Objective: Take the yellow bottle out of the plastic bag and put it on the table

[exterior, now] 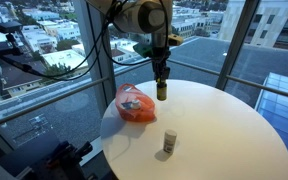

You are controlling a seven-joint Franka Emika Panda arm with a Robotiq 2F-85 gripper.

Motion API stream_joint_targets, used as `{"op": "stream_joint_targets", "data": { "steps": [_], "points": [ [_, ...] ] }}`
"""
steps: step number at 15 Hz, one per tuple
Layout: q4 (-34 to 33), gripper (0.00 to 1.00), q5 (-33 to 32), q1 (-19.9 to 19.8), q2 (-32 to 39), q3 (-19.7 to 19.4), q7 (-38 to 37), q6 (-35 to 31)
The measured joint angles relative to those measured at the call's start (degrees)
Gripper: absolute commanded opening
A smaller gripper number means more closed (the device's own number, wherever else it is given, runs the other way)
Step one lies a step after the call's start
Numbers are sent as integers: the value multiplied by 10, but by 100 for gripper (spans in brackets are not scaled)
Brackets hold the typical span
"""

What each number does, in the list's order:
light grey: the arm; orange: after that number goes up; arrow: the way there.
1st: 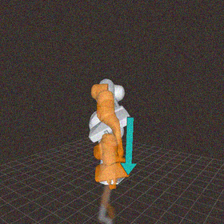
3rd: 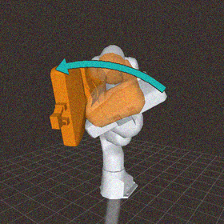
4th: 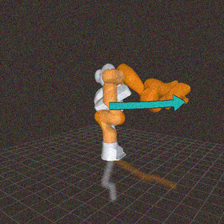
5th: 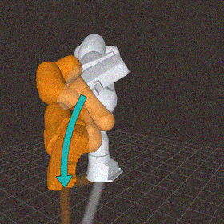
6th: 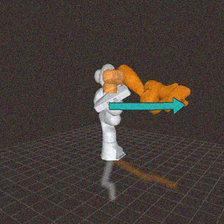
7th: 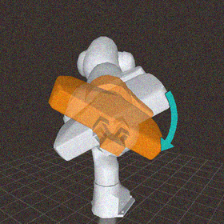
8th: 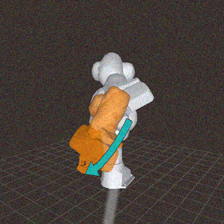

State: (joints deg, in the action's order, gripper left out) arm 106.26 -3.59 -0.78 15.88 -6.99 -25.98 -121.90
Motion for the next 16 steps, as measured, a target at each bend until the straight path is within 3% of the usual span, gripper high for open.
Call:
{"op": "stream_joint_targets", "data": {
  "steps": [9, 16],
  "points": [
    [1, 20, 52, -62, 26, -34, -1, -1],
    [1, 20, 72, -75, 76, -44, -1, -1]
  ]
}}
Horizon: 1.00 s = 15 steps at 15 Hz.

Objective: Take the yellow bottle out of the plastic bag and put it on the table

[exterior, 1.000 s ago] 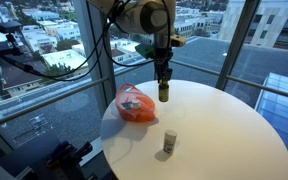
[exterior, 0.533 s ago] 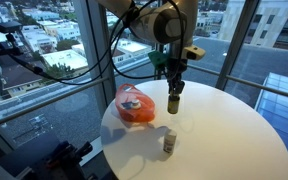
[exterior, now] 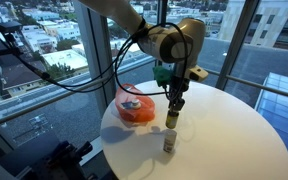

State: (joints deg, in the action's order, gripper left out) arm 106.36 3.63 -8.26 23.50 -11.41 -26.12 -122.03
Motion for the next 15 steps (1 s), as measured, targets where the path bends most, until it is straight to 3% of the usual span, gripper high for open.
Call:
{"op": "stream_joint_targets", "data": {
  "steps": [13, 14, 15],
  "points": [
    [3, 20, 0, 0, 36, -5, 0, -36],
    [4, 49, 0, 1, 38, -5, 0, -40],
    [4, 71, 0, 1, 40, -5, 0, -44]
  ]
}}
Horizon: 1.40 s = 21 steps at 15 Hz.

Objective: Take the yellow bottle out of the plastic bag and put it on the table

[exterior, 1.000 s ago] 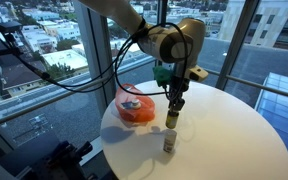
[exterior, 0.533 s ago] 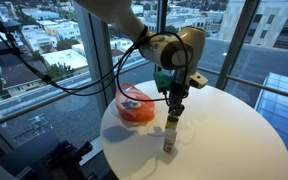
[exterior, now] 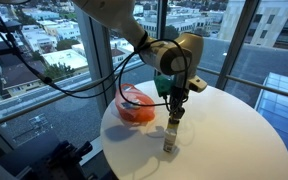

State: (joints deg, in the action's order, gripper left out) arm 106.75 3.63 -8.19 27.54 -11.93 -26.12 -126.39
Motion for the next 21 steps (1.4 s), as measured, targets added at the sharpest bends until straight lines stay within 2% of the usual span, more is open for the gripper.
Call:
{"op": "stream_joint_targets", "data": {
  "steps": [2, 5, 6, 13, 17, 21],
  "points": [
    [0, 75, 0, 1, 2, 0, 0, -4],
    [0, 97, 0, 4, 0, 1, 0, -4],
    [0, 100, 0, 6, -1, 2, 1, -4],
    [11, 99, 0, 26, -48, 20, 21, 32],
    [20, 100, -5, 38, -82, 37, 72, 75],
    [44, 100, -40, 48, -123, 49, 138, 92]
  ]
}}
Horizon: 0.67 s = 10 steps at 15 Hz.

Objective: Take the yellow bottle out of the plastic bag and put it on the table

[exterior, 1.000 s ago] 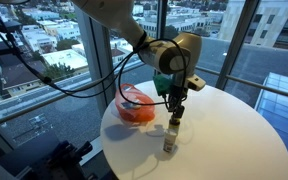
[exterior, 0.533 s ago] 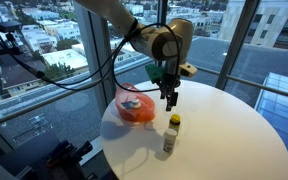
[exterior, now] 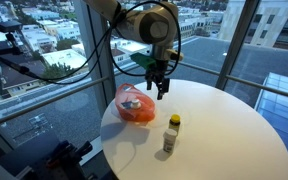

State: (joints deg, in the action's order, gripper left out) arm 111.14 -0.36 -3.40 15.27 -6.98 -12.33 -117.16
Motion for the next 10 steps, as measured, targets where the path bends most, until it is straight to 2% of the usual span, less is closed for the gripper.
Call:
{"op": "stream_joint_targets", "data": {
  "steps": [4, 10],
  "points": [
    [37, 100, -4, 4, -54, 15, 55, 19],
    [75, 100, -4, 6, -140, 31, 61, 77]
  ]
}}
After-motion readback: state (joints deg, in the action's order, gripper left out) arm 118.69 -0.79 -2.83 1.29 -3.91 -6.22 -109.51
